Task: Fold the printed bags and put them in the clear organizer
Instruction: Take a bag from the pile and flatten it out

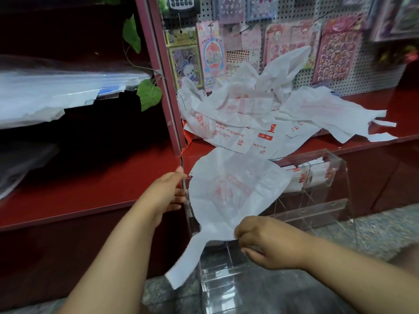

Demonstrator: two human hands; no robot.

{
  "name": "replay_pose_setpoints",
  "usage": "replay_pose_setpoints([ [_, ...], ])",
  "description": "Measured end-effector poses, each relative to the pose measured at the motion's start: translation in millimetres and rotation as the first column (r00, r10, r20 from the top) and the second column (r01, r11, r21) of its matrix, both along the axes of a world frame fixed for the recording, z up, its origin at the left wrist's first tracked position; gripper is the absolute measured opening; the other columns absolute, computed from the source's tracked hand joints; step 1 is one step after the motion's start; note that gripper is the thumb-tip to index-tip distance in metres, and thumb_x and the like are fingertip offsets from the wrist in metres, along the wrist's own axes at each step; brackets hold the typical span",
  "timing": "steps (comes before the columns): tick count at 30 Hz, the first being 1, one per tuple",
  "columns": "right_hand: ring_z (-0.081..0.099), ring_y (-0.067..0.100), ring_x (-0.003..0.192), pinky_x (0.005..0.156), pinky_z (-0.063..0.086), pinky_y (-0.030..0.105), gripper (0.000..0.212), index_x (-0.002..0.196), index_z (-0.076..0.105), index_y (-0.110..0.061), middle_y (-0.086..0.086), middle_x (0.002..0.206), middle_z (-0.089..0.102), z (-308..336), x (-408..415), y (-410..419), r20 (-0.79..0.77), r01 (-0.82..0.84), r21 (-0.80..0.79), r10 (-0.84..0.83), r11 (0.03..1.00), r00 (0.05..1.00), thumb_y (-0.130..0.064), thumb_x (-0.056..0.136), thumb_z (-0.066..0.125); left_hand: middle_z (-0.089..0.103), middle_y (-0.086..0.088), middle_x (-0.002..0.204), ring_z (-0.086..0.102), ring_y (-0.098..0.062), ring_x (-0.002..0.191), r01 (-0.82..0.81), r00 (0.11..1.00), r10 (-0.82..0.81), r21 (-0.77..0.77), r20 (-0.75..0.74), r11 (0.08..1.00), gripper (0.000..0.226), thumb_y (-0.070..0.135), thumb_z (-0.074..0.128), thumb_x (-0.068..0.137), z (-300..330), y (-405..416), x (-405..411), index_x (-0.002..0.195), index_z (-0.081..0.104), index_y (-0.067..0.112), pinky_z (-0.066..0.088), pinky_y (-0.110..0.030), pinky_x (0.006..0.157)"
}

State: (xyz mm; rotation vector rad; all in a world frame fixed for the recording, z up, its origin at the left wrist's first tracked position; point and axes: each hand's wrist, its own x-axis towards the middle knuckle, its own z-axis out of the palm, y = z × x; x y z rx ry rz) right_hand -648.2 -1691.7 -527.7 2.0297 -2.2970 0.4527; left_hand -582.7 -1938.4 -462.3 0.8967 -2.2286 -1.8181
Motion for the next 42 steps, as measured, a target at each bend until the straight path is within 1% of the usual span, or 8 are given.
replay_pose_setpoints([
  [7,0.058,0.009,0.094,0.080,0.050,0.027,0.022,0.089,0.073,-0.013,-0.004,0.104,0.066,0.7,11.8,-5.1,0.201,-0.018,-0.020,0.021,1.000,0.979,-0.024,0.088,0.055,0.065,-0.003,0.073,0.063,-0.019,0.063,0.017,0.999,-0.028,-0.286,-0.037,0.958,0.027,0.008,0.075,0.083,-20.8,12.8,3.0,0.098,0.062,0.027,0.056,-0.034,0.069],
  [12,0.062,0.005,0.097,0.087,0.051,0.027,0.016,0.095,0.075,-0.017,-0.009,0.104,0.068,12.2,3.1,-8.1,0.515,0.072,-0.017,-0.053,0.997,0.855,-0.025,0.087,0.064,0.057,-0.010,0.081,0.058,-0.021,0.073,0.050,0.995,-0.063,-0.159,-0.077,0.986,0.027,-0.007,0.069,0.084,-23.5,3.5,8.3,0.093,0.070,0.017,0.051,-0.019,0.058],
  [15,0.063,0.008,0.088,0.079,0.051,0.029,0.020,0.083,0.073,-0.016,-0.007,0.093,0.069,16.2,-8.8,-7.3,0.588,0.208,-0.028,-0.152,0.978,0.795,-0.034,0.085,0.064,0.071,-0.008,0.098,0.064,-0.023,0.090,0.102,0.993,-0.108,-0.122,-0.041,0.987,0.032,-0.009,0.064,0.086,-28.4,2.3,13.2,0.089,0.076,0.021,0.052,-0.026,0.080],
  [19,0.052,0.013,0.079,0.064,0.036,0.026,0.014,0.084,0.060,-0.016,-0.003,0.087,0.059,23.9,-46.8,-6.3,0.481,0.687,-0.264,-0.526,0.677,0.702,-0.028,0.085,0.066,0.074,-0.006,0.095,0.067,-0.019,0.088,0.037,0.996,-0.041,-0.055,-0.075,0.998,0.025,-0.004,0.062,0.088,-26.6,2.7,18.4,0.091,0.076,0.016,0.051,-0.021,0.073],
  [23,0.056,0.019,0.076,0.062,0.040,0.030,0.032,0.109,0.048,-0.015,0.000,0.086,0.058,20.4,-70.4,-2.8,0.556,0.856,-0.021,-0.706,0.516,0.439,-0.031,0.087,0.065,0.072,-0.003,0.106,0.066,-0.013,0.098,-0.021,0.989,0.013,-0.053,-0.145,0.998,0.025,0.001,0.073,0.081,-28.7,-2.2,22.3,0.098,0.076,0.019,0.046,-0.019,0.073],
  [30,0.054,0.009,0.060,0.049,0.042,0.011,0.041,0.115,0.044,-0.019,-0.004,0.068,0.052,21.6,-63.9,-11.2,0.896,0.749,-0.035,-0.312,0.662,0.318,-0.003,0.086,0.067,0.074,-0.005,0.107,0.071,-0.024,0.095,-0.016,0.983,0.022,0.031,-0.180,0.999,0.029,-0.004,0.069,0.083,-27.1,-0.7,24.9,0.088,0.080,0.022,0.056,-0.033,0.079],
  [34,0.051,-0.007,0.054,0.055,0.041,0.009,0.047,0.113,0.063,-0.031,-0.009,0.083,0.059,31.4,-62.1,-8.2,0.860,0.585,-0.036,-0.273,0.810,0.432,0.008,0.087,0.057,0.075,-0.003,0.104,0.072,-0.021,0.095,0.007,0.975,0.002,0.038,-0.224,0.999,0.031,-0.004,0.065,0.086,-16.2,-4.4,27.0,0.094,0.079,0.022,0.057,-0.033,0.083],
  [42,0.066,-0.002,0.095,0.075,0.051,0.012,0.042,0.117,0.066,-0.021,-0.011,0.108,0.067,53.4,-80.3,20.1,0.930,0.685,-0.207,-0.076,0.698,0.359,0.005,0.084,0.065,0.076,-0.007,0.096,0.072,-0.020,0.083,-0.095,0.908,0.130,0.105,-0.398,0.990,0.039,-0.011,0.062,0.084,7.8,-23.6,38.0,0.110,0.069,0.016,0.059,-0.024,0.066],
])
